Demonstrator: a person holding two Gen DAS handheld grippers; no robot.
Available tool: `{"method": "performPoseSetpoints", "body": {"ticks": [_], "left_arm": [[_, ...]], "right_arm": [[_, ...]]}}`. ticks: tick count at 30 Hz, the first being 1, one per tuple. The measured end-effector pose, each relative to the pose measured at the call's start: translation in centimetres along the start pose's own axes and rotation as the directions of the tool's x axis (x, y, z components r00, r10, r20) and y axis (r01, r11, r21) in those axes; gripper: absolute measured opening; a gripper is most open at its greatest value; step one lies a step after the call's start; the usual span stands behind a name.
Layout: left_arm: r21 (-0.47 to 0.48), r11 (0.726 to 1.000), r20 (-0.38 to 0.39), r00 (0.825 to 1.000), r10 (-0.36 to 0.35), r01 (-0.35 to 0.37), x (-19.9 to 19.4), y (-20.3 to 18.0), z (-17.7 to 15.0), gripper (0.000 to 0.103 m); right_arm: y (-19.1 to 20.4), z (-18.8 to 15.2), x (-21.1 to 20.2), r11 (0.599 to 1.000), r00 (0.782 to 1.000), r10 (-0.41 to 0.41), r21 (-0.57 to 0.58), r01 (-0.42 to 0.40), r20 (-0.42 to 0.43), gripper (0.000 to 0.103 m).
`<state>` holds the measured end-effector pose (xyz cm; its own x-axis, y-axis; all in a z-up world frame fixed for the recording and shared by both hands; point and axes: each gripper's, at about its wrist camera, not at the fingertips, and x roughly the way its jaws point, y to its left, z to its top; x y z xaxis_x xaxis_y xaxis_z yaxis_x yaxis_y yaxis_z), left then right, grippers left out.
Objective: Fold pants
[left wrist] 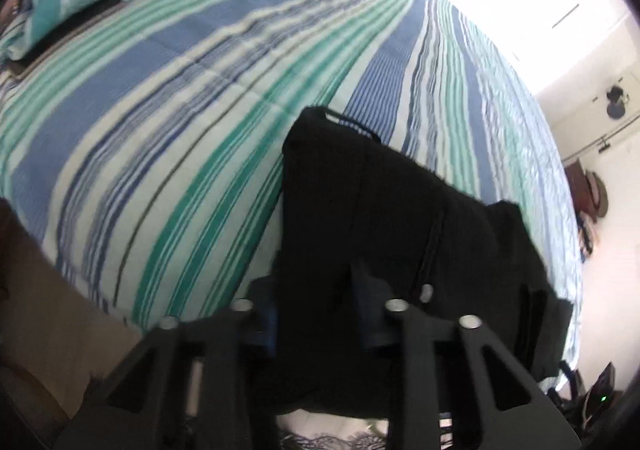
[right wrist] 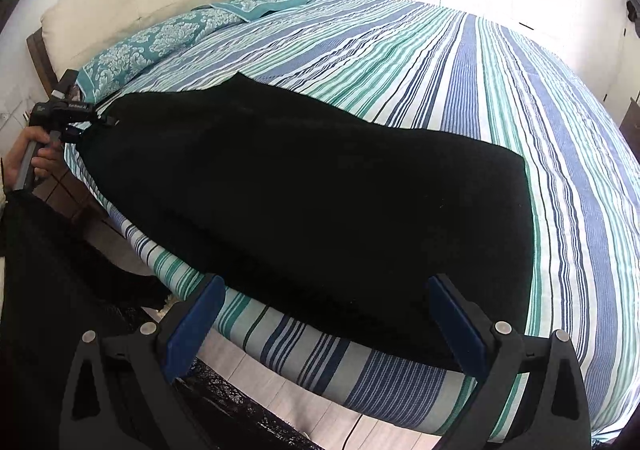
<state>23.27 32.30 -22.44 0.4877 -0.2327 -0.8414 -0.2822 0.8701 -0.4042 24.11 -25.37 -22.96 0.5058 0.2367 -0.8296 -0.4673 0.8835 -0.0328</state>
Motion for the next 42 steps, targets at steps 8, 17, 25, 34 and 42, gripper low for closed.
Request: {"method": "performPoseSetpoints", "body": {"ticks": [8, 17, 25, 34, 42], "left_arm": [[-0.035, 0.978, 0.130, 0.971, -0.201, 0.207, -6.6, -4.3, -3.5, 0.014], [-0.032, 0.922, 0.098, 0.919, -0.381, 0.385, -7.7, -12.1, -5.9, 0.011], [-0.039, 0.850, 0.005, 0.851, -0.525, 0.525, -7.3, -19.0, -7.0, 0.008], [0.028, 0.786, -0.144, 0.780, -0.608, 0.618, -5.4, -30.2, -9.0, 0.007], [0.067, 0.770, -0.303, 0.748, -0.590, 0.635, -0.5, -38.9, -11.9, 0.006]], "right_arm": [[-0.8, 0.1, -0.4, 1.000, 1.000, 0.012, 0.020, -0.013, 0.022, 0.100], [-2.0, 0.6, -1.8, 0.997, 0.997, 0.026, 0.064, -0.031, 0.077, 0.100], [-5.2, 1.2, -4.1, 0.981, 0.985, 0.047, 0.180, -0.078, 0.168, 0.100], [-10.8, 1.0, -7.6, 0.924, 0.954, 0.014, 0.361, -0.127, 0.301, 0.100], [-15.3, -0.5, -10.1, 0.873, 0.925, -0.051, 0.466, -0.143, 0.378, 0.100]]}}
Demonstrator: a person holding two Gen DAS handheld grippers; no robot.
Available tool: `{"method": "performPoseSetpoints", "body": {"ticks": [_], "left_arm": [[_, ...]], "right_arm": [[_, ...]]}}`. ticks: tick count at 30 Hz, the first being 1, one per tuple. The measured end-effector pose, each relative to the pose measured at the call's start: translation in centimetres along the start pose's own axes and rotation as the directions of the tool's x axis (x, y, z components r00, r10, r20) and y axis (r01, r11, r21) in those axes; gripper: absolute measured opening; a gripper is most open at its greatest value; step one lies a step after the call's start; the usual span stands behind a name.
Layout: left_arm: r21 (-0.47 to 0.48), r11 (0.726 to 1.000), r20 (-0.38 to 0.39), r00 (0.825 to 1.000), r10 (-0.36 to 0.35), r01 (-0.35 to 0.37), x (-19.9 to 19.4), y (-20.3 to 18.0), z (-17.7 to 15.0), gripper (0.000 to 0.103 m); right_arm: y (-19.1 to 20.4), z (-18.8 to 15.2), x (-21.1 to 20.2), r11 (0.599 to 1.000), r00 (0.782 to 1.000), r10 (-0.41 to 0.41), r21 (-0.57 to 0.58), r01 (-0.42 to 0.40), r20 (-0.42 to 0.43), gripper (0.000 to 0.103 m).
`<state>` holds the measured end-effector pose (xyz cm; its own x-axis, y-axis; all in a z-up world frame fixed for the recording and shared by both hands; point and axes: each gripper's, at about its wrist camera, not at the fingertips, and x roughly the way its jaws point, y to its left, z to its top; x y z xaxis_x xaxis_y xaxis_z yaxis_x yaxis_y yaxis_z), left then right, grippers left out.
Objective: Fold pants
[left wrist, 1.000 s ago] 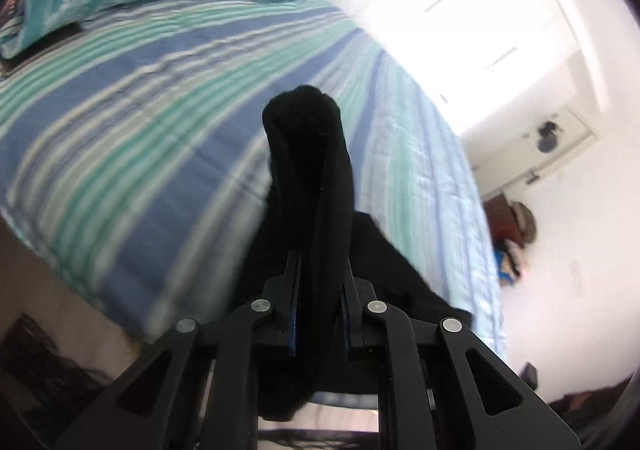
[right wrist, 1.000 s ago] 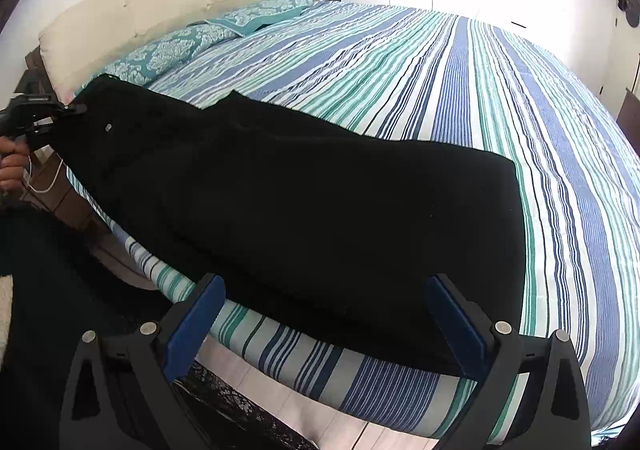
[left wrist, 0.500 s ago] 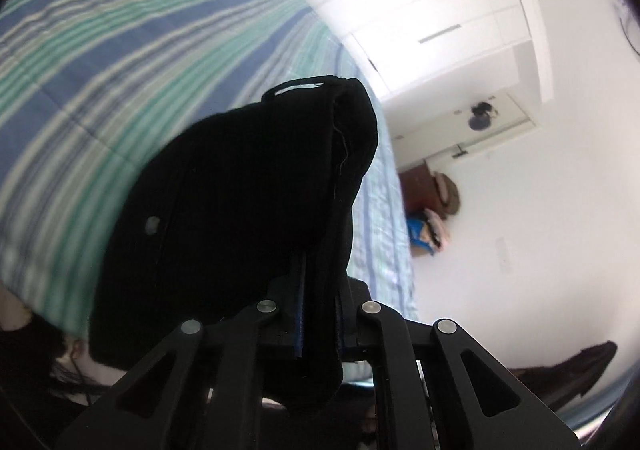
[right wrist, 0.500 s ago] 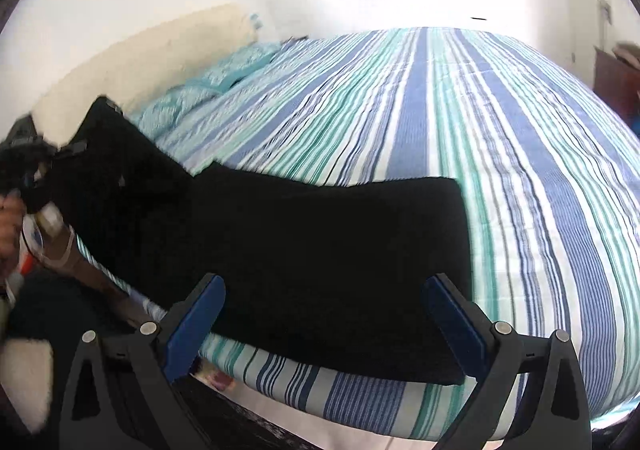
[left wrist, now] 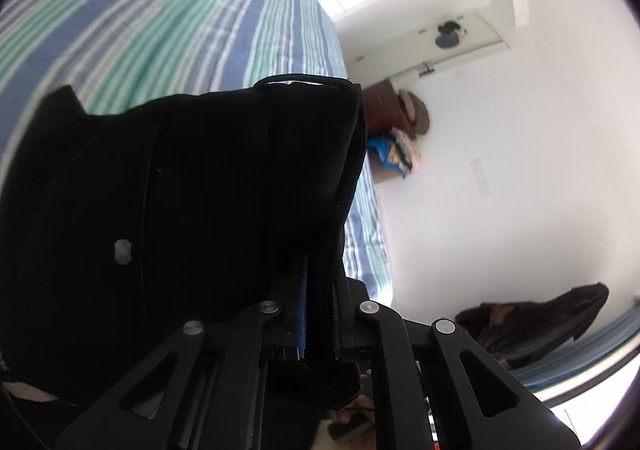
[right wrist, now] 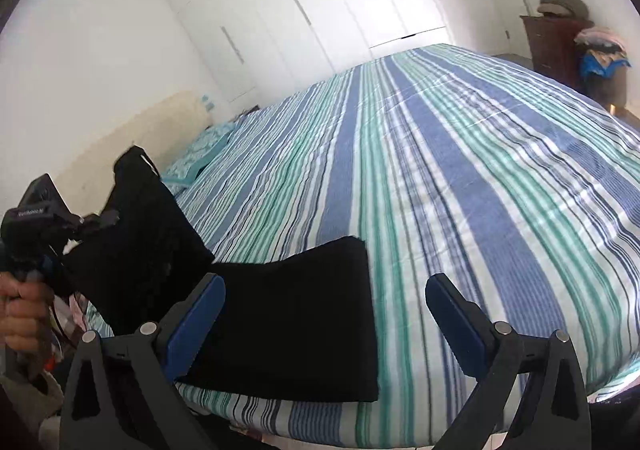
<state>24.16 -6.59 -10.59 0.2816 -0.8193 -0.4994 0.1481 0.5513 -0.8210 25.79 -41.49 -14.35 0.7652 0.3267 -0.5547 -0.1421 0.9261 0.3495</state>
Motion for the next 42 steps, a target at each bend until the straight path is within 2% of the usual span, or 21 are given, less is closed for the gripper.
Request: {"method": "performPoseSetpoints", "body": {"ticks": [4, 6, 9, 12, 13, 15, 17, 18, 19, 21, 23, 25, 26, 28, 30, 32, 36, 38, 40, 42], "left_arm": [[-0.011, 1.000, -0.068, 0.997, 0.023, -0.023, 4.5, -0.2, 0.0, 0.006], [-0.005, 0.998, -0.096, 0.994, 0.058, -0.059, 6.8, -0.1, 0.0, 0.006], [0.022, 0.992, -0.144, 0.981, 0.129, -0.127, 9.8, 0.7, -0.3, 0.006], [0.104, 0.972, -0.185, 0.956, 0.226, -0.209, 12.7, 0.9, -1.2, 0.007], [0.126, 0.965, -0.205, 0.946, 0.251, -0.229, 13.7, 0.9, -1.5, 0.010], [0.133, 0.966, -0.244, 0.938, 0.248, -0.221, 14.8, 0.6, -1.8, 0.017], [0.168, 0.962, -0.254, 0.934, 0.251, -0.213, 15.2, -0.8, -1.8, 0.038], [0.197, 0.961, -0.236, 0.942, 0.238, -0.193, 14.4, -1.8, -1.9, 0.056], [0.221, 0.957, -0.208, 0.950, 0.233, -0.187, 13.4, -2.8, -1.8, 0.067], [0.265, 0.944, -0.144, 0.960, 0.240, -0.196, 10.6, -3.6, -1.5, 0.068], [0.274, 0.933, -0.091, 0.960, 0.266, -0.233, 8.5, -2.5, 0.0, 0.068], [0.260, 0.921, -0.038, 0.951, 0.308, -0.288, 6.0, -1.0, 1.0, 0.068], [0.244, 0.914, -0.012, 0.942, 0.337, -0.324, 4.5, 0.2, 1.3, 0.068], [0.191, 0.910, 0.022, 0.928, 0.372, -0.369, 1.6, 2.7, 1.3, 0.068], [0.133, 0.912, 0.037, 0.922, 0.386, -0.387, -0.4, 5.4, 0.1, 0.068], [0.073, 0.913, 0.050, 0.915, 0.399, -0.402, -1.0, 7.6, -1.3, 0.068], [-0.017, 0.903, 0.078, 0.900, 0.428, -0.428, -3.7, 12.1, -3.6, 0.068], [-0.042, 0.899, 0.081, 0.895, 0.438, -0.436, -4.6, 13.2, -4.3, 0.068], [-0.050, 0.898, 0.091, 0.893, 0.440, -0.438, -5.1, 14.1, -4.3, 0.068], [-0.046, 0.898, 0.110, 0.891, 0.440, -0.438, -5.8, 14.4, -4.5, 0.068]], "right_arm": [[-2.2, 0.4, -0.6, 0.998, 0.999, -0.023, 0.065, 0.021, 0.026, 0.100], [-3.4, 0.5, -1.0, 0.995, 0.999, -0.036, 0.092, 0.033, 0.034, 0.100], [-4.7, 0.6, -1.3, 0.991, 0.998, -0.054, 0.129, 0.048, 0.040, 0.100], [-5.8, 0.3, -1.5, 0.985, 0.998, -0.061, 0.162, 0.055, 0.035, 0.100], [-6.1, 0.2, -1.5, 0.983, 0.998, -0.063, 0.177, 0.057, 0.031, 0.100], [-6.7, 0.1, -1.4, 0.978, 0.998, -0.063, 0.199, 0.056, 0.025, 0.100], [-7.3, 0.0, -1.2, 0.973, 0.998, -0.061, 0.226, 0.055, 0.021, 0.100], [-7.7, 0.0, -1.1, 0.968, 0.998, -0.060, 0.246, 0.053, 0.021, 0.100], [-7.9, -0.1, -1.2, 0.964, 0.998, -0.060, 0.262, 0.053, 0.022, 0.100], [-8.6, -0.2, -1.2, 0.953, 0.997, -0.068, 0.297, 0.059, 0.022, 0.100], [-9.1, -0.2, -0.9, 0.946, 0.998, -0.061, 0.319, 0.054, 0.012, 0.100], [-8.6, -0.2, -0.3, 0.952, 1.000, 0.010, 0.307, -0.008, -0.003, 0.100], [-7.6, -0.1, 0.5, 0.957, 0.995, 0.093, 0.277, -0.083, -0.024, 0.100], [-4.8, -0.1, 2.2, 0.960, 0.972, 0.221, 0.194, -0.201, -0.086, 0.099], [-1.5, -0.5, 3.8, 0.964, 0.950, 0.266, 0.073, -0.257, -0.165, 0.098], [1.1, -0.8, 5.4, 0.955, 0.930, 0.283, -0.024, -0.296, -0.237, 0.090], [3.6, -1.7, 8.5, 0.943, 0.901, 0.240, -0.134, -0.305, -0.362, 0.082], [3.6, -2.1, 9.8, 0.952, 0.895, 0.191, -0.145, -0.269, -0.403, 0.077], [3.0, -2.2, 10.3, 0.964, 0.890, 0.151, -0.136, -0.229, -0.429, 0.075], [2.3, -2.2, 10.8, 0.978, 0.888, 0.082, -0.133, -0.158, -0.452, 0.072]]}}
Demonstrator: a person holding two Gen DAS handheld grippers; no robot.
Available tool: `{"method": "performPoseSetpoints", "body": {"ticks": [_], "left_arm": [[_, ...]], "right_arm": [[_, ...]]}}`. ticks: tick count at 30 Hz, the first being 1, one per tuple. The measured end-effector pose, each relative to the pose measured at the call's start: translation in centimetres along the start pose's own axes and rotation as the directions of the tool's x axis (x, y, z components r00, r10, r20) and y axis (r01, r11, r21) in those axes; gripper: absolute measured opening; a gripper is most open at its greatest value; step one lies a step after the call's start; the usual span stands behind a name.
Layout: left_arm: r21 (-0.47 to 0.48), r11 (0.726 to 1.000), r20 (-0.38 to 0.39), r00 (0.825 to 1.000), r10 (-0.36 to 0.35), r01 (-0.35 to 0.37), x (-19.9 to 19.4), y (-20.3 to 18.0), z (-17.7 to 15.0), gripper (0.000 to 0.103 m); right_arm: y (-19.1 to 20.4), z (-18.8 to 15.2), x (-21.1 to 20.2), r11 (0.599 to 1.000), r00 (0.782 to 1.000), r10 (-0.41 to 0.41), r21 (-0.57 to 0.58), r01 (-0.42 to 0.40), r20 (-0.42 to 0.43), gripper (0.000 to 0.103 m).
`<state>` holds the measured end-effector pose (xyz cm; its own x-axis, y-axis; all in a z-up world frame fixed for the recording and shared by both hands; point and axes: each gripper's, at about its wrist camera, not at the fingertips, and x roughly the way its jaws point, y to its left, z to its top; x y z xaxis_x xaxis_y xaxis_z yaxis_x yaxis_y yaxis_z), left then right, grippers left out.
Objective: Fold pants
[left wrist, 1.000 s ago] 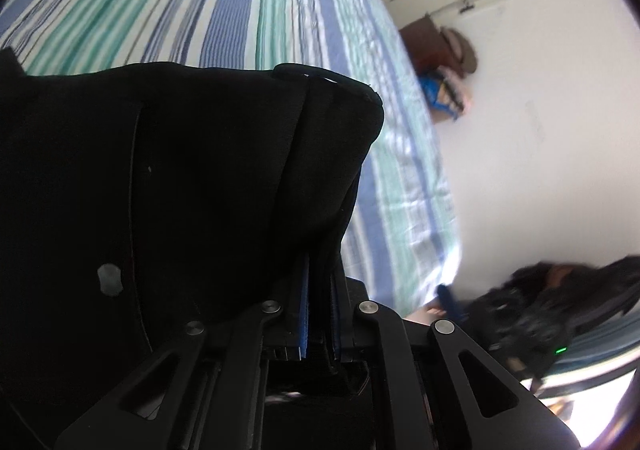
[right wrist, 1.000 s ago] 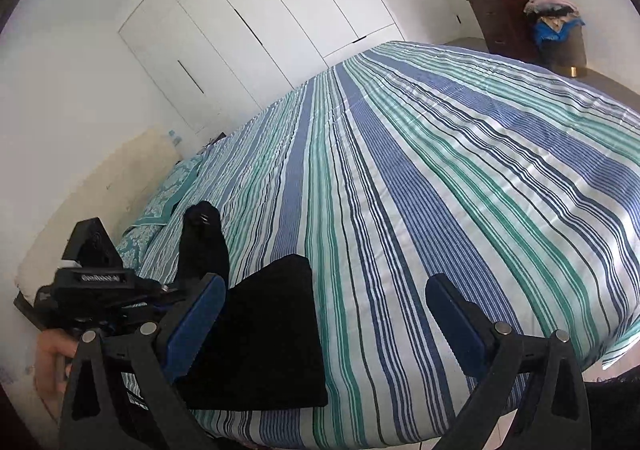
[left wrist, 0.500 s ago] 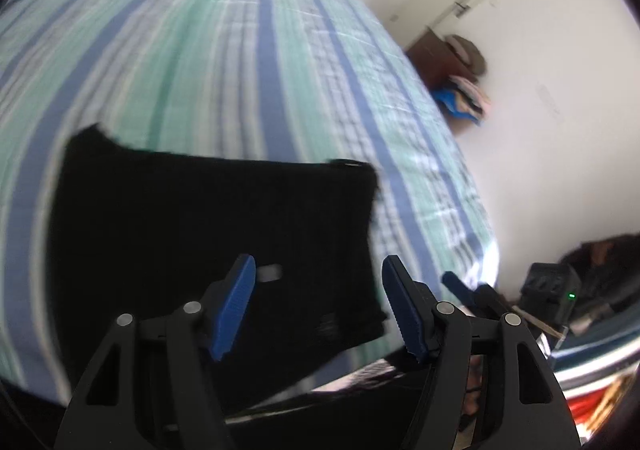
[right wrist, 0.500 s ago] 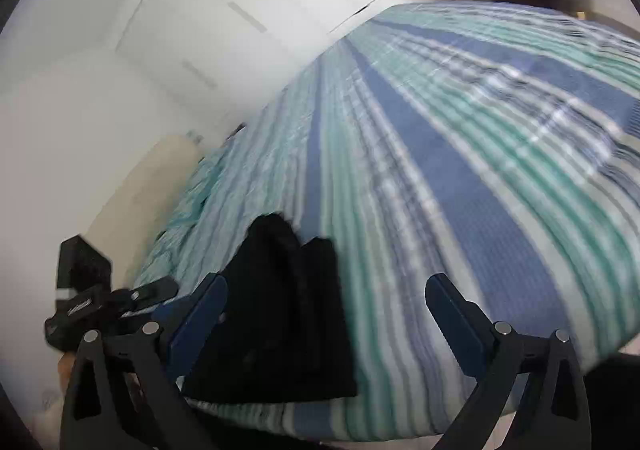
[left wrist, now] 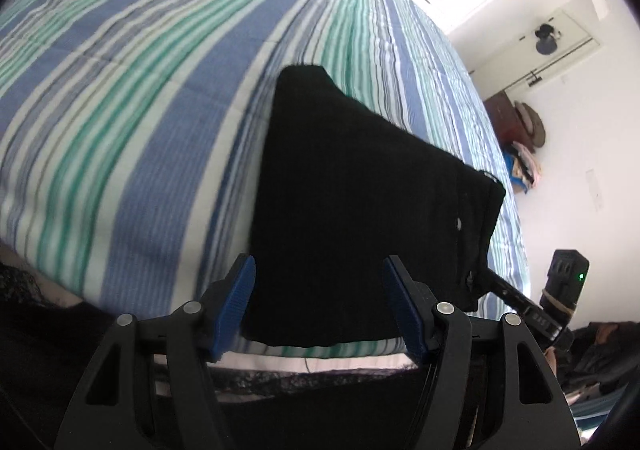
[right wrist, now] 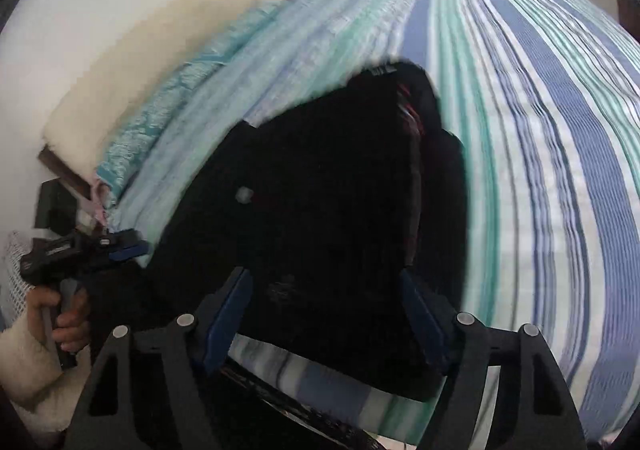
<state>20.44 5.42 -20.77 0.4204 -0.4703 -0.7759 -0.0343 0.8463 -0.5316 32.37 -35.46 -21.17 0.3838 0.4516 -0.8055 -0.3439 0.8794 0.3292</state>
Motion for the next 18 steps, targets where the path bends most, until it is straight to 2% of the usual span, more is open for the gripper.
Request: {"method": "performPoseSetpoints", "body": {"ticks": [1, 4, 6, 8, 9, 10, 11, 13, 16, 18], "left_arm": [[0.003, 1.000, 0.012, 1.000, -0.006, 0.006, -0.1, 0.1, 0.1, 0.068], [0.006, 1.000, 0.021, 1.000, -0.014, 0.014, -0.3, 0.3, 0.1, 0.068], [-0.001, 1.000, 0.021, 1.000, -0.020, 0.020, -0.3, 0.6, -0.1, 0.068], [-0.005, 1.000, 0.024, 1.000, -0.020, 0.020, -0.5, 0.7, -0.2, 0.068], [-0.004, 1.000, 0.028, 0.999, -0.016, 0.016, -0.6, 0.5, -0.1, 0.068], [-0.001, 1.000, 0.036, 0.999, -0.005, 0.005, -0.7, 0.0, 0.1, 0.068], [0.001, 1.000, 0.042, 0.999, 0.002, -0.002, -0.7, -0.1, 0.1, 0.068], [0.005, 1.000, 0.053, 0.999, 0.005, -0.005, -1.2, 0.0, 0.0, 0.068], [0.030, 0.999, 0.072, 0.997, 0.009, -0.011, -1.5, -0.6, -0.1, 0.068], [0.062, 0.998, 0.070, 0.997, 0.021, -0.025, -1.2, -1.2, -0.2, 0.068]], "right_arm": [[-0.3, 0.0, -0.3, 1.000, 1.000, -0.008, 0.017, 0.007, 0.012, 0.071], [0.1, -0.1, -0.7, 0.999, 0.999, 0.052, -0.007, -0.051, 0.017, 0.073], [0.9, 0.0, -0.2, 0.997, 1.000, 0.000, -0.074, -0.001, -0.023, 0.073], [0.8, 0.0, 0.4, 0.998, 0.998, -0.003, -0.070, -0.001, -0.058, 0.071], [0.7, -0.2, 0.5, 0.998, 0.998, -0.002, -0.067, -0.003, -0.066, 0.067], [0.6, -0.2, 0.7, 0.998, 0.996, -0.009, -0.069, 0.003, -0.084, 0.044], [0.4, 0.0, 0.6, 0.998, 0.995, -0.007, -0.061, 0.001, -0.103, 0.031], [0.3, 0.4, -0.7, 0.999, 0.997, 0.009, -0.038, -0.012, -0.080, 0.027], [1.6, 0.8, -4.3, 0.997, 0.999, 0.032, -0.077, -0.031, 0.005, 0.022], [1.9, 0.7, -5.7, 0.995, 0.998, 0.048, -0.091, -0.045, 0.033, 0.021]]}}
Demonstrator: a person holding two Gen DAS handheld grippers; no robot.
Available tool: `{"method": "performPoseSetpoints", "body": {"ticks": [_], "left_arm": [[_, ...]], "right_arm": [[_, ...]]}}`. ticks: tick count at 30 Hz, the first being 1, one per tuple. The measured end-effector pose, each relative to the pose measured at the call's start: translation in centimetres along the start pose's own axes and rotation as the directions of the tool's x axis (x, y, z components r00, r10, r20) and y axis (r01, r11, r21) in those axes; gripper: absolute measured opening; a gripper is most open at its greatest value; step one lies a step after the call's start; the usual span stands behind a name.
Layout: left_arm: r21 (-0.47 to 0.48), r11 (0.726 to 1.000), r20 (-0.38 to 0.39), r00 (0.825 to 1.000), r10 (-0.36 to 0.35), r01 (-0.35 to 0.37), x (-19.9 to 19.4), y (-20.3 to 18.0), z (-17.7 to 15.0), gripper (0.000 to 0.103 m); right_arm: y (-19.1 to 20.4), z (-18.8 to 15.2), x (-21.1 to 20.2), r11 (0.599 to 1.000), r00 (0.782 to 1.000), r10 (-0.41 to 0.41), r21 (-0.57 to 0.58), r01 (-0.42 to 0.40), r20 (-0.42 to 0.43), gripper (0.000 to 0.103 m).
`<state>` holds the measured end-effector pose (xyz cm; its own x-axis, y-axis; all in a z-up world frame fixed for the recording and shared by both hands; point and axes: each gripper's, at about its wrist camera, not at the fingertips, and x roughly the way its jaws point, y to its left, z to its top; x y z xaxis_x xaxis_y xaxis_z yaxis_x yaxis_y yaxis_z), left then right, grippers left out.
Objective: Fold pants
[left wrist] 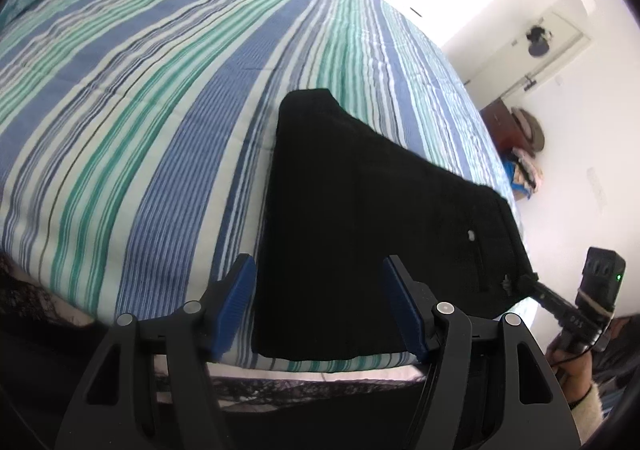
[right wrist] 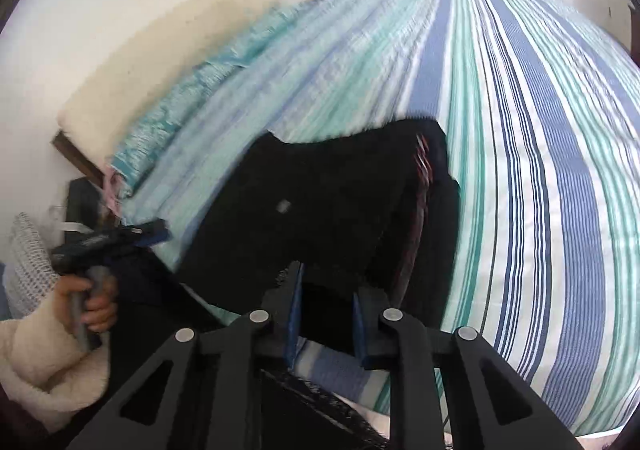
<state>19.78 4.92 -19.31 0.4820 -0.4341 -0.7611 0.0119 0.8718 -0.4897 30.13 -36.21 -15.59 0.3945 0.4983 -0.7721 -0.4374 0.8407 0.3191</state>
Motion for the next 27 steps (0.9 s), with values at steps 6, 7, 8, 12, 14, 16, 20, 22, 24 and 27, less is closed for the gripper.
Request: {"method": "performPoseSetpoints", "body": {"ticks": [6, 7, 8, 12, 14, 16, 20, 22, 24, 27], "left_arm": [[0.210, 0.976, -0.012, 0.998, 0.068, -0.064, 1.4, -3.3, -1.6, 0.068], [0.250, 0.965, -0.025, 0.996, 0.083, -0.074, 2.2, -3.9, -2.0, 0.068], [0.272, 0.959, -0.038, 0.995, 0.095, -0.082, 2.9, -4.2, -2.3, 0.068], [0.418, 0.889, -0.019, 0.977, 0.215, -0.187, 5.4, -6.0, -3.6, 0.073], [0.461, 0.863, -0.001, 0.972, 0.234, -0.208, 5.5, -6.7, -4.1, 0.074], [0.465, 0.861, 0.001, 0.973, 0.233, -0.206, 5.4, -6.8, -4.3, 0.076], [0.453, 0.868, -0.001, 0.973, 0.230, -0.205, 5.5, -6.8, -4.4, 0.078], [0.446, 0.871, -0.001, 0.973, 0.229, -0.204, 5.6, -6.6, -4.2, 0.079], [0.446, 0.871, -0.003, 0.973, 0.230, -0.205, 5.8, -6.4, -4.2, 0.080], [0.447, 0.870, -0.001, 0.972, 0.233, -0.208, 5.9, -6.5, -4.1, 0.081]], "right_arm": [[-3.2, -4.9, 3.0, 0.988, 0.996, -0.065, 0.134, 0.072, -0.056, 0.020], [-3.5, -5.3, 3.1, 0.984, 0.998, -0.060, 0.164, 0.065, -0.036, 0.020], [-3.4, -5.2, 3.0, 0.982, 0.998, -0.064, 0.178, 0.068, -0.026, 0.021], [-2.6, -4.7, 3.3, 0.986, 0.993, -0.107, 0.125, 0.113, -0.050, 0.029], [-2.0, -4.2, 2.2, 0.982, 0.989, -0.138, 0.123, 0.142, -0.045, 0.041], [-0.6, -3.2, 1.0, 0.981, 0.985, -0.173, 0.085, 0.172, 0.003, 0.042], [3.1, 0.7, -0.3, 0.993, 0.989, -0.112, -0.021, 0.115, 0.100, 0.065], [4.2, 2.8, 1.4, 0.992, 0.988, -0.103, -0.062, 0.111, 0.118, 0.080], [3.3, 4.3, 3.9, 0.990, 0.988, -0.124, -0.056, 0.129, 0.093, 0.080], [-1.2, 4.6, 7.9, 0.964, 0.969, -0.242, 0.104, 0.246, -0.052, 0.075]]}}
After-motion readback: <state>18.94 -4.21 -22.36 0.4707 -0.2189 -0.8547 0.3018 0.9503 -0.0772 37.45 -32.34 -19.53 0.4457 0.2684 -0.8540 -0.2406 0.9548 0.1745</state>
